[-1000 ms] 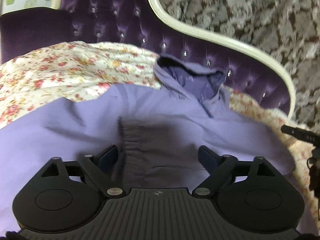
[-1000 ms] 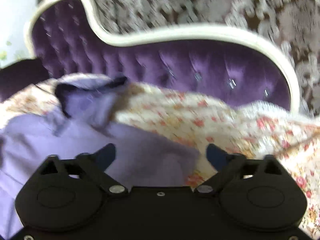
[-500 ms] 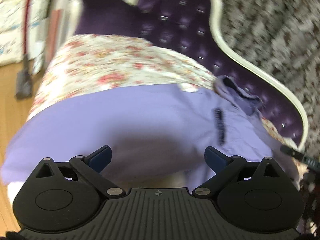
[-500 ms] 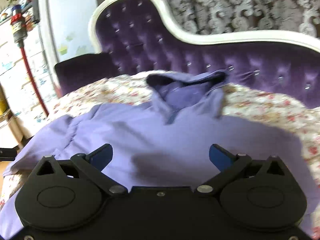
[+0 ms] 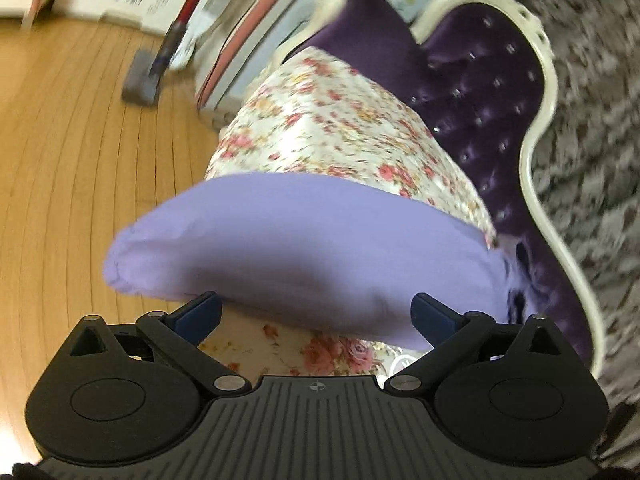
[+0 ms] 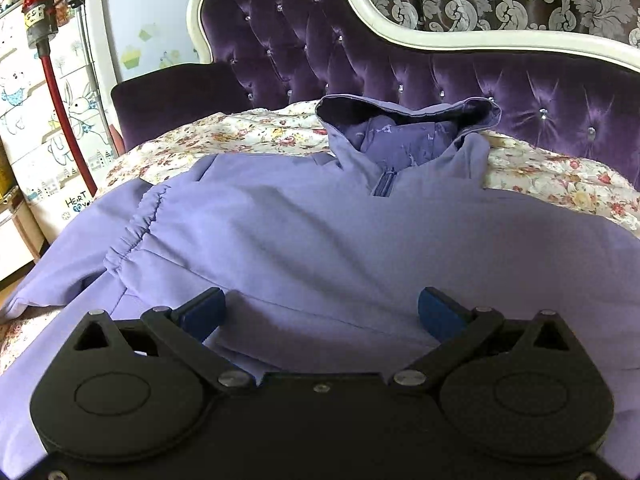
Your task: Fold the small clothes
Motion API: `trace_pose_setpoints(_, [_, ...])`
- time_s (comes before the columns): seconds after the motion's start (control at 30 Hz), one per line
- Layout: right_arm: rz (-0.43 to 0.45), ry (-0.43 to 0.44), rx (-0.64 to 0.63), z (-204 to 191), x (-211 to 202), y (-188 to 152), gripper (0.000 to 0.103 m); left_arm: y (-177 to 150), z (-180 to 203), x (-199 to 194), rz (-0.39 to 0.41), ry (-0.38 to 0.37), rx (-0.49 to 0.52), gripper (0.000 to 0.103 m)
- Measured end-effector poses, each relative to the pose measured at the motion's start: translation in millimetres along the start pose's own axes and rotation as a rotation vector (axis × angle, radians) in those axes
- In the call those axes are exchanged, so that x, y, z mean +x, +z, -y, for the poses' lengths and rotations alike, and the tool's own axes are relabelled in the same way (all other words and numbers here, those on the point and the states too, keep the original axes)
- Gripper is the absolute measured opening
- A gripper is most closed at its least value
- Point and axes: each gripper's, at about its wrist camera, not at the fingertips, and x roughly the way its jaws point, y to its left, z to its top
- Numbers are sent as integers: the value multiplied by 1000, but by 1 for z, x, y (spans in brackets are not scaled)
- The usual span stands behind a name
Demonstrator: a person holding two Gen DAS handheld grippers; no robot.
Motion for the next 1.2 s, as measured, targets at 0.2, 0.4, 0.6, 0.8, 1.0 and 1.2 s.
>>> trace_pose_setpoints(0.2, [-13,-4,-7,-3,4,0,102,10,-32,14,-35,71,-42,103])
trace_pose_setpoints(0.4, [-20,1,-3,-3,7,2,103,12,-69,36,-76,40,-147,103])
trace_pose_setpoints(0.6, [-23,3,-2,-3,7,1,103,21,-91,39,31,15,-274,103])
trace_pose_setpoints(0.8, [-24,5,0,-3,7,1,103,28,-75,29,150,4,-238,96])
trace_pose_setpoints(1.0, [-23,11,6,-2,8,1,103,46,-16,0,262,-16,-2,59])
trace_pose_setpoints(1.2, [-20,21,15,0,7,0,103,49,66,6,229,-118,193,60])
